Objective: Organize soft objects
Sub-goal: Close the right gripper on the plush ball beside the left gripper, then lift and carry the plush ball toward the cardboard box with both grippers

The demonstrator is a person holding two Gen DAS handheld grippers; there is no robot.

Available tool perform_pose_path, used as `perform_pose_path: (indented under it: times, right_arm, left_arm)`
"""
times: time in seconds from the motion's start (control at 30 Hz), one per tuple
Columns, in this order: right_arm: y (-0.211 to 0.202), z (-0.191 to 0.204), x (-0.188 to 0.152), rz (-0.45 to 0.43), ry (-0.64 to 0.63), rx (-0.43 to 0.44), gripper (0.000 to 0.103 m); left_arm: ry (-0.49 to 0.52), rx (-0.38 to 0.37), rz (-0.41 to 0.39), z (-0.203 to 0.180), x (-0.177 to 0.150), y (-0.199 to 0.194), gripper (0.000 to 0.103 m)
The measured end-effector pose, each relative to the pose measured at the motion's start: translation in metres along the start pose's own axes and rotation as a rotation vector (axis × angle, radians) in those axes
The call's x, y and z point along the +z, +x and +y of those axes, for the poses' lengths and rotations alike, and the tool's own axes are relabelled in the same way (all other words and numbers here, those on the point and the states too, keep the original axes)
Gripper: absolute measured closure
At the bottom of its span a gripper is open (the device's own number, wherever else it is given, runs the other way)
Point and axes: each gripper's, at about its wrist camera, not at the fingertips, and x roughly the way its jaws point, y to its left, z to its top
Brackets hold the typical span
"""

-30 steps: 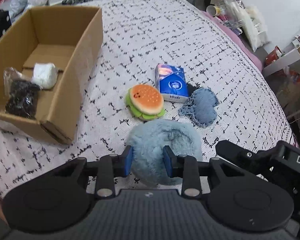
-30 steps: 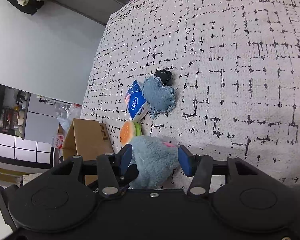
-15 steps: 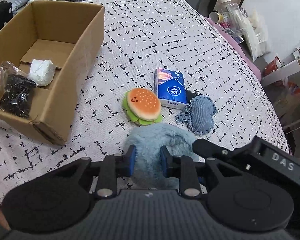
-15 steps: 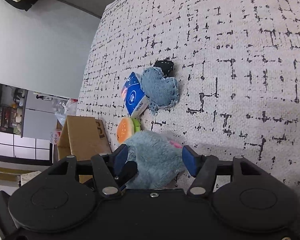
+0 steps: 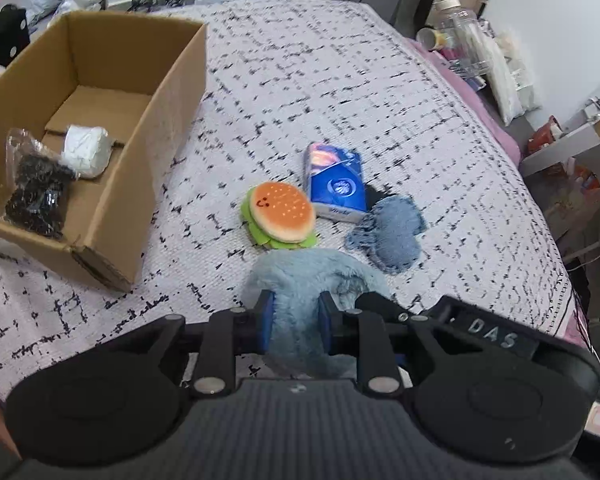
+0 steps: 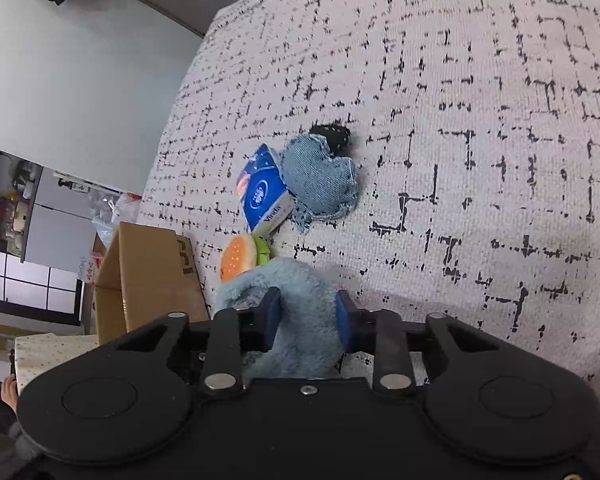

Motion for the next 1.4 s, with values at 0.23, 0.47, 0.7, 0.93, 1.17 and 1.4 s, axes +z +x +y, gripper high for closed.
perform_pose_path:
  times: [0.23, 0.47, 0.7, 0.93, 1.17, 1.4]
  right_arm:
    - [-0.026, -0.003, 0.002, -0.062, 0.053, 0.065, 0.077]
    - [-0.051, 0.013, -0.002, -0.138, 0.016, 0.072, 0.077]
    - [-0.075, 0.031, -0.006, -0.204, -0.028, 0.092, 0.077]
    - [-0.090, 0.052, -0.011, -0.243, -0.066, 0.105, 0.077]
    - [-0.096, 0.071, -0.018, -0.265, -0.099, 0.113, 0.077]
    - [-0.101, 0.093, -0.027, -0.284, -0.133, 0.115, 0.077]
  left_arm:
    - [0.041, -0.041, -0.044, -0.010, 0.004, -0.022, 0.082]
    - [0.079, -0.080, -0.081, -0.017, 0.007, -0.043, 0.082]
    - [0.101, -0.121, -0.125, -0.019, 0.010, -0.067, 0.082]
    - [0.097, -0.155, -0.165, -0.014, 0.016, -0.090, 0.082]
    - [0.088, -0.173, -0.193, -0.002, 0.020, -0.108, 0.082]
    - [0.069, -0.193, -0.218, 0.013, 0.024, -0.124, 0.082]
